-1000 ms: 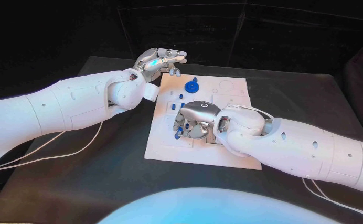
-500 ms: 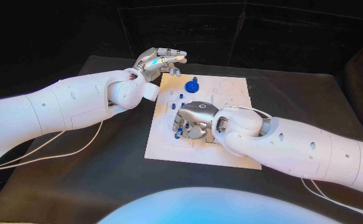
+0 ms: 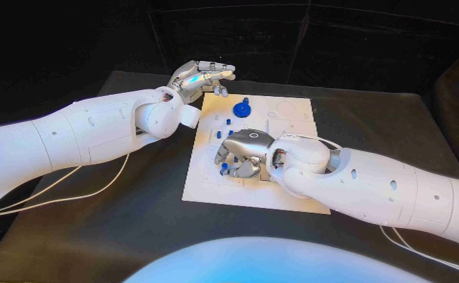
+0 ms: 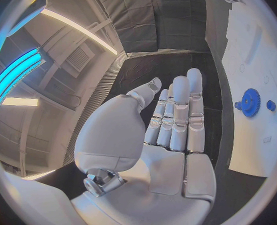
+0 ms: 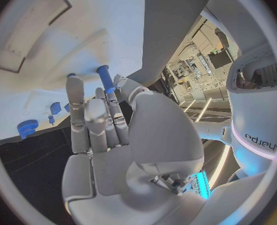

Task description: Assemble the parts on the task board

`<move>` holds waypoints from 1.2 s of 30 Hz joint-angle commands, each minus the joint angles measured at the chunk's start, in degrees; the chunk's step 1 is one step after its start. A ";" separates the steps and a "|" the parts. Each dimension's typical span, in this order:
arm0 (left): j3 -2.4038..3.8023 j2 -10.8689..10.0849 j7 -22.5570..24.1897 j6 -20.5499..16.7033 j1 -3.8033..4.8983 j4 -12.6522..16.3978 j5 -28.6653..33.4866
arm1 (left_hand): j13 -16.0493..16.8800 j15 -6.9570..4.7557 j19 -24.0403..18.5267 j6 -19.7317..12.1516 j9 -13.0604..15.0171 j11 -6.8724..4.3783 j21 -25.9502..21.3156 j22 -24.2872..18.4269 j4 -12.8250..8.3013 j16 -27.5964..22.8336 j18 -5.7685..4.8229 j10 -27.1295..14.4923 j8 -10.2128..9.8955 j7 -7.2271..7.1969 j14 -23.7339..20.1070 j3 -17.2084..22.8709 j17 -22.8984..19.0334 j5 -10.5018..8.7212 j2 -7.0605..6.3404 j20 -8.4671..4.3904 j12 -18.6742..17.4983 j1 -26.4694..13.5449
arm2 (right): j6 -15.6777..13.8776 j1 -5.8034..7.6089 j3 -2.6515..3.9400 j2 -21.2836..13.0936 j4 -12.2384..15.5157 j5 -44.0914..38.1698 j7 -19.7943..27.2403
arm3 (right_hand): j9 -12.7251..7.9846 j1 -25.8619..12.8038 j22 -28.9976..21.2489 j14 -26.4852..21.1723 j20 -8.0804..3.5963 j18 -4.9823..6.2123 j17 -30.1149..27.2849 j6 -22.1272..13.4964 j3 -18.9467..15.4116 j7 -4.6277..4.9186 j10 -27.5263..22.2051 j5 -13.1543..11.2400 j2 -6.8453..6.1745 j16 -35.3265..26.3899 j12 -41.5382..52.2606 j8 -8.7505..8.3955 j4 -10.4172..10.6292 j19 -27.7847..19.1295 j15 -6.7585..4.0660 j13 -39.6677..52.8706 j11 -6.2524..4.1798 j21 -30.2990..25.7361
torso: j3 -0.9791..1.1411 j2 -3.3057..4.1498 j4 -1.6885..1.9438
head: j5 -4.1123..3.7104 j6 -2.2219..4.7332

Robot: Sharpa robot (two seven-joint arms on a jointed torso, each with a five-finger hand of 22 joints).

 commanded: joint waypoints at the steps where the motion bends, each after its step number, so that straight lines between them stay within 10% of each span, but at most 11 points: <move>1: 0.05 0.02 0.12 0.75 0.09 0.03 0.16 | -0.03 0.10 0.12 -0.28 -0.02 -0.13 -0.10 -0.05 0.04 -0.29 0.74 -0.43 -0.20 -0.05 -0.32 -0.23 -0.05 -0.04 0.30 0.43 -0.20 0.05 | -2.44 0.08 0.01 0.00 0.23 0.02 1.11 | 0.09 -0.58 -0.27 -0.15 -0.05 0.95 -0.16 -0.71 -0.56 0.06 -0.69 0.33 0.18 -0.27 -0.19 -0.10 0.10 -0.47 0.40 0.05 0.14 -0.32 | 0.00 0.00 0.02 | 0.00 0.01; 17: 0.05 -0.43 0.08 0.75 0.09 -0.01 0.15 | -0.02 0.11 0.12 -0.30 -0.02 -0.12 -0.13 -0.08 0.06 -0.29 0.74 -0.47 -0.20 -0.04 -0.34 -0.27 -0.06 -0.04 0.31 0.44 -0.20 0.04 | -11.57 0.35 0.09 -9.64 7.66 9.03 2.78 | 0.25 -2.78 -3.45 -0.52 0.38 1.38 -2.25 -2.01 -8.35 0.49 -2.45 1.68 0.07 -1.62 2.09 0.15 2.25 -1.37 0.71 0.44 0.39 -2.82 | -0.04 -0.21 -0.30 | -0.81 0.63; 21: 0.05 -0.53 0.07 0.78 0.09 0.02 0.15 | -0.02 0.11 0.12 -0.30 -0.02 -0.12 -0.13 -0.08 0.06 -0.29 0.74 -0.47 -0.20 -0.04 -0.34 -0.27 -0.06 -0.04 0.31 0.44 -0.20 0.04 | -13.38 1.60 0.23 -14.93 10.80 15.82 0.98 | 0.41 -3.10 0.02 0.44 0.01 0.83 0.79 -1.23 -9.82 0.14 3.80 2.20 1.25 0.52 6.25 0.59 3.34 1.13 0.10 1.67 -0.53 -0.66 | -0.04 -0.35 -0.49 | -2.27 1.10; 27: 0.04 -0.69 0.04 0.79 0.08 0.09 0.15 | -0.02 0.11 0.12 -0.30 -0.02 -0.12 -0.13 -0.08 0.06 -0.29 0.74 -0.47 -0.20 -0.04 -0.34 -0.27 -0.06 -0.04 0.31 0.44 -0.20 0.04 | -11.96 3.03 0.33 -22.44 13.74 23.32 -5.41 | 1.17 -6.75 10.40 2.87 -2.69 -0.97 10.34 1.22 -13.79 -3.09 16.95 4.86 1.45 7.37 17.39 3.15 7.22 7.64 -2.91 8.49 -4.28 5.94 | -0.15 -0.58 -0.91 | -4.45 1.80; 36: 0.03 -0.84 -0.06 0.90 0.08 0.30 0.15 | -0.02 0.12 0.13 -0.30 -0.02 -0.12 -0.16 -0.10 0.05 -0.29 0.74 -0.50 -0.19 -0.04 -0.36 -0.30 -0.07 -0.04 0.32 0.44 -0.19 0.05 | -7.13 3.38 0.26 -28.99 13.99 20.92 -17.53 | 4.66 -7.79 20.39 4.11 -3.99 -2.67 22.70 1.26 -23.32 -4.56 12.58 6.02 3.73 15.66 40.21 9.92 16.78 12.19 -3.78 34.59 -5.48 12.25 | -0.16 -0.89 -1.28 | -7.16 2.28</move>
